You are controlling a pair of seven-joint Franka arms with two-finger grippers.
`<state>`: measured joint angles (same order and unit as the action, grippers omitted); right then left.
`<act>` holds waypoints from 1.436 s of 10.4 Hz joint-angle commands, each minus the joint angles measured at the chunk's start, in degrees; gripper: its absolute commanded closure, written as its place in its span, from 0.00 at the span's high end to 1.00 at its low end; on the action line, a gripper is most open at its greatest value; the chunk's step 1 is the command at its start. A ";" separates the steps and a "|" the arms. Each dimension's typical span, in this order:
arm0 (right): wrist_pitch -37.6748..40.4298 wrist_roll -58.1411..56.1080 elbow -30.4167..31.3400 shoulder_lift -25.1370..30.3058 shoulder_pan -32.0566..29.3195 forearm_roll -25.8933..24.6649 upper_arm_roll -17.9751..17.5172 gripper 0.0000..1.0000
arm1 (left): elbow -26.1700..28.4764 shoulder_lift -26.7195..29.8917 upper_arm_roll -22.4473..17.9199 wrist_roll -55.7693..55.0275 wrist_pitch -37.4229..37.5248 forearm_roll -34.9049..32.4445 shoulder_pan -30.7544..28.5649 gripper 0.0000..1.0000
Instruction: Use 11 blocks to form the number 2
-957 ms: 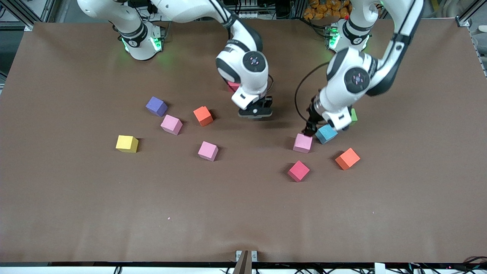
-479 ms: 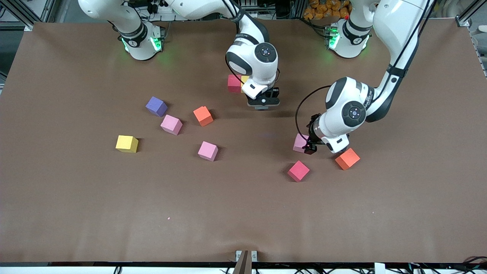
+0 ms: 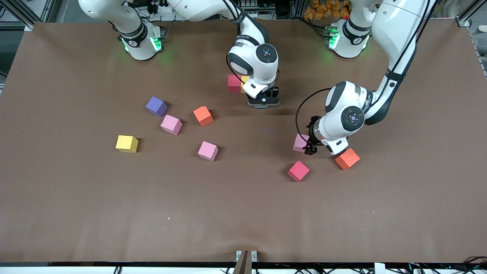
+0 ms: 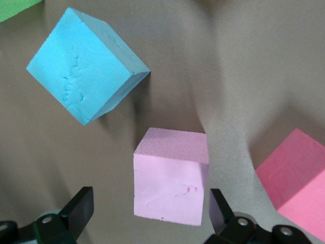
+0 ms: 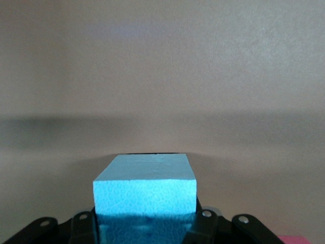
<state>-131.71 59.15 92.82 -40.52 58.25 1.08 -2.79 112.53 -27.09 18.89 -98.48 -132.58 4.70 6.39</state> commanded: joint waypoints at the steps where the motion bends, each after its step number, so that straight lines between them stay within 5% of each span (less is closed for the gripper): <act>1: -1.97 2.01 1.39 -0.08 1.51 -0.73 0.33 0.40 | -0.99 -1.30 0.01 -1.54 -0.39 -1.62 0.03 1.00; 15: -1.89 1.76 2.72 0.00 1.43 -2.23 0.50 0.40 | -0.99 -4.03 0.01 -1.45 -3.29 -2.76 0.12 1.00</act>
<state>-133.27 59.95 93.81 -40.92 59.27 0.36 -2.78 112.30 -30.33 18.83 -98.48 -135.24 3.85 6.41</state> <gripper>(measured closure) 0.414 0.000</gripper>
